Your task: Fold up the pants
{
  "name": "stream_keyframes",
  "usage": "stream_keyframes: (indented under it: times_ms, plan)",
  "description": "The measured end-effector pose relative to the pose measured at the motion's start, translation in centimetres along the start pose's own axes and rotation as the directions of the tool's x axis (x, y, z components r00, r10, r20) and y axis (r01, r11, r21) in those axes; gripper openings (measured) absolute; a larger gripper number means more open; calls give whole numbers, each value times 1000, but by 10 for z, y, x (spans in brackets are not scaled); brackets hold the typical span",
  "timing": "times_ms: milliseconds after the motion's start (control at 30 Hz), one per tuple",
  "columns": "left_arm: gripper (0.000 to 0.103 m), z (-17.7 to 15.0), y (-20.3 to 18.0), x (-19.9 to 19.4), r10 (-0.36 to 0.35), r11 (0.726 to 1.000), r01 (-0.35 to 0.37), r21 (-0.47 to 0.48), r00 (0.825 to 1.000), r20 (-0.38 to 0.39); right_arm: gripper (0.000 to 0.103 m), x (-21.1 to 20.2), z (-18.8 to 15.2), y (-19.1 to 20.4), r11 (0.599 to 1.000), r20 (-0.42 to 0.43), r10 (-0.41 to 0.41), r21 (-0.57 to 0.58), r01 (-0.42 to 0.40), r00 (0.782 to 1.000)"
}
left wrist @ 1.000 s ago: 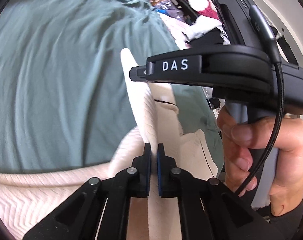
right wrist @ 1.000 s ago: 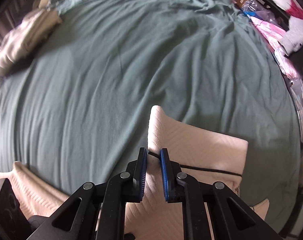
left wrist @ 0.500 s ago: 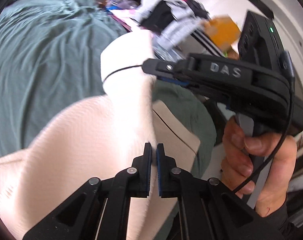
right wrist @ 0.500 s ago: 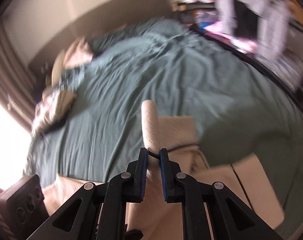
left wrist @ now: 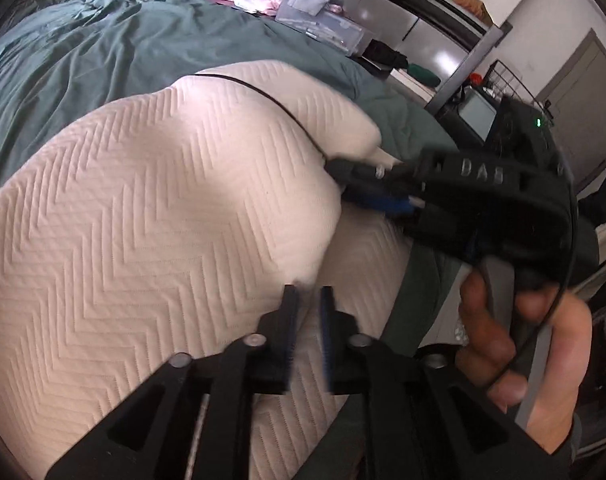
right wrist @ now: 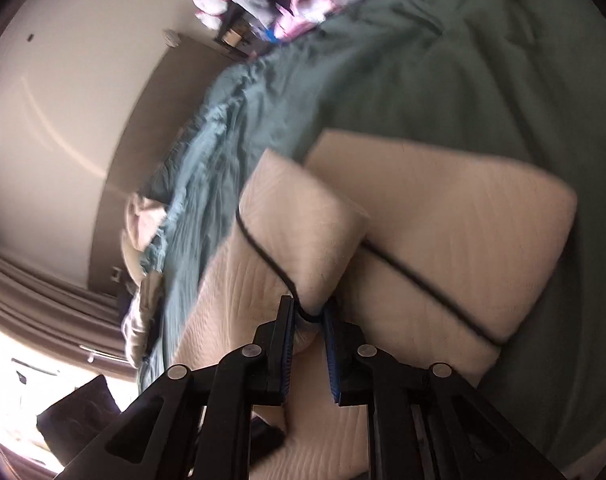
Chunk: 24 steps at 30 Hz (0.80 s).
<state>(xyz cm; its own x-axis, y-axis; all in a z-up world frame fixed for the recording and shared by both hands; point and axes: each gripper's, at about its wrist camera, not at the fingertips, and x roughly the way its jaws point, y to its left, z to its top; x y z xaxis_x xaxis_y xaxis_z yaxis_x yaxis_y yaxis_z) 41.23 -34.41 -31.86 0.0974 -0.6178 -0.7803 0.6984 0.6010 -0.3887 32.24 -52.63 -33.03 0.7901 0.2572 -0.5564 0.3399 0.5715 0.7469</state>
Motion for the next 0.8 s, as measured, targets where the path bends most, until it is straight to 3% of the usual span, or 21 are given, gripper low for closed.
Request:
stream_keyframes:
  times_ms: [33,167,433,533,633,800]
  plan:
    - [30,-1,-2,-2,8,1000,-8,5,1000,-9,103,-2,1,0,1000,8,-12,-12,12,1000]
    - [38,-4,-9,-5,93,994,-92,57,996,-18,103,-9,0,-13,997,19,51,49,-52,999]
    - [38,-6,-14,14,193,975,-195,111,981,27,103,1,9,-16,989,56,124,71,-127,991]
    - [8,-2,-17,17,225,966,-228,123,974,38,103,8,10,-14,993,58,97,57,-100,994]
    - [4,5,-11,17,180,980,-182,86,983,28,103,3,10,-20,988,81,123,81,-129,989]
    - [3,3,-21,-4,118,987,-121,101,992,40,103,-42,12,-18,984,215,149,63,-166,965]
